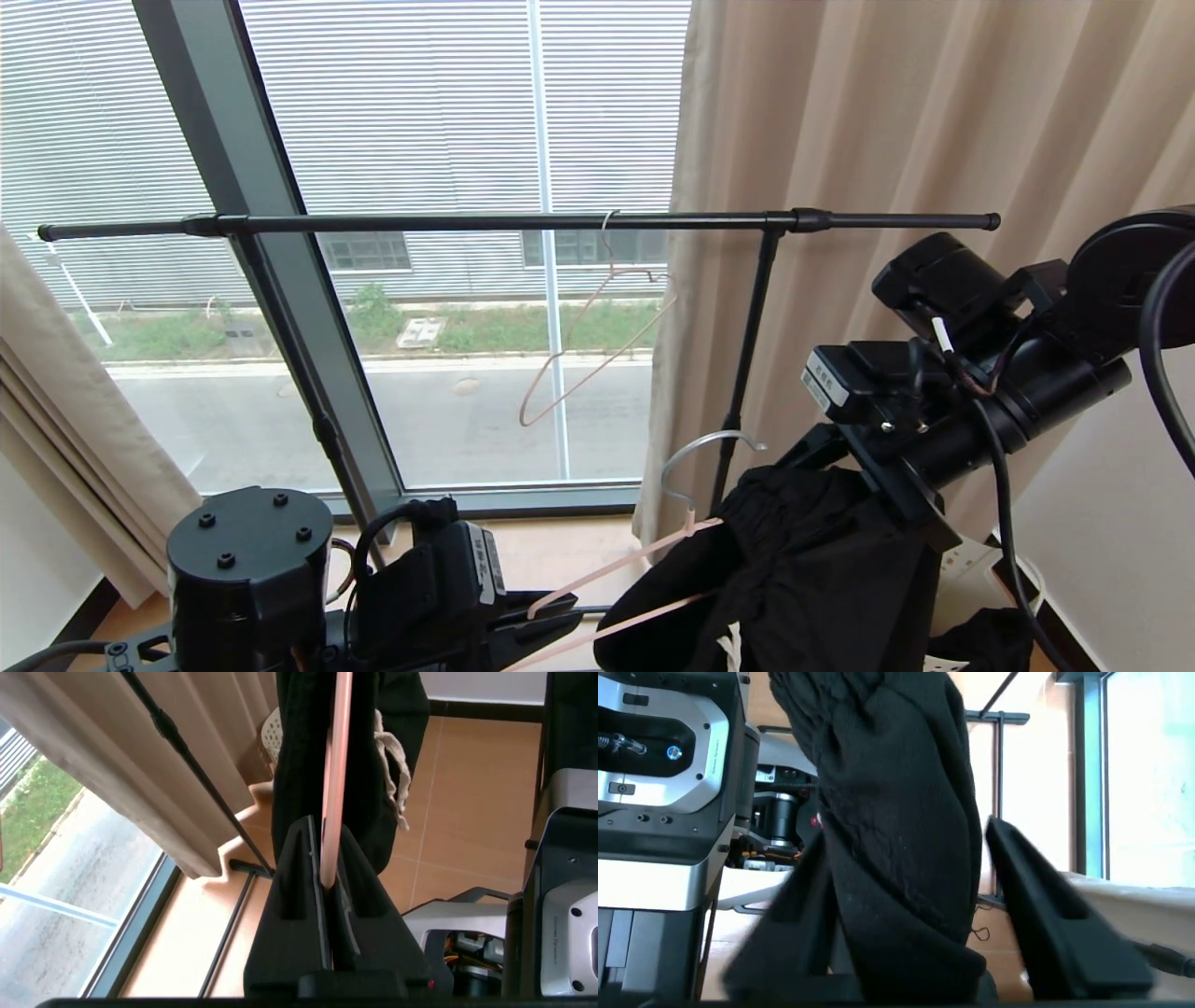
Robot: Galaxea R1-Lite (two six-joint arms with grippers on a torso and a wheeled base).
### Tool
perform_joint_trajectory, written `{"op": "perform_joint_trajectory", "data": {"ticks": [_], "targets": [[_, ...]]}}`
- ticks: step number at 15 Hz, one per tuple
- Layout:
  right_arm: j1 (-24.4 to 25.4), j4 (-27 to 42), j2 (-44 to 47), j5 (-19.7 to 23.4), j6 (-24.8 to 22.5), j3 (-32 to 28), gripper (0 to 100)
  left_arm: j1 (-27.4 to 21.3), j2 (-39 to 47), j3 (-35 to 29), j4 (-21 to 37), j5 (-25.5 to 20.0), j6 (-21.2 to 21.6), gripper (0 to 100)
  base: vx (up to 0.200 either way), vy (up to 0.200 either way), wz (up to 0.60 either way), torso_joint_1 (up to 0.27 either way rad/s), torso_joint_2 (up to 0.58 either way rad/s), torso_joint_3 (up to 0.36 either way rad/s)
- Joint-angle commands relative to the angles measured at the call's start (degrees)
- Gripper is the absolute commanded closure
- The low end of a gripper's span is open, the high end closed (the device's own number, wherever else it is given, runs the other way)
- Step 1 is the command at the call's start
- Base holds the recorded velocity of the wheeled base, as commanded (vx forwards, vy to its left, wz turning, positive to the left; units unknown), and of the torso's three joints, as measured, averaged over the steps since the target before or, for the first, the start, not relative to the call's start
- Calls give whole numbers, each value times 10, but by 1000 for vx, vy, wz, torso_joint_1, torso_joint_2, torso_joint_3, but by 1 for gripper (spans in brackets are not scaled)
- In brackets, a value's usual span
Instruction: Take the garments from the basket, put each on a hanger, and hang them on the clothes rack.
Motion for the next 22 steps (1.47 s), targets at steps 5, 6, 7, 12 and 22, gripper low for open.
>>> {"op": "perform_joint_trajectory", "data": {"ticks": [5,6,7,12,22], "targets": [[2,0,-4,5,0,1,100,1,6,-2,0,1,0,100,0,0,0,0,0,0],[2,0,-6,5,0,2,100,1,6,-2,0,1,0,100,0,0,0,0,0,0],[2,1,-9,5,0,2,100,1,7,-3,0,1,0,100,0,0,0,0,0,0],[2,0,-15,6,1,0,100,2,5,3,-9,0,-3,0,0,0,0,0,0,0],[-35,1,-81,7,8,41,100,148,-25,74,-234,-67,-328,0,0,0,0,0,0,0]]}}
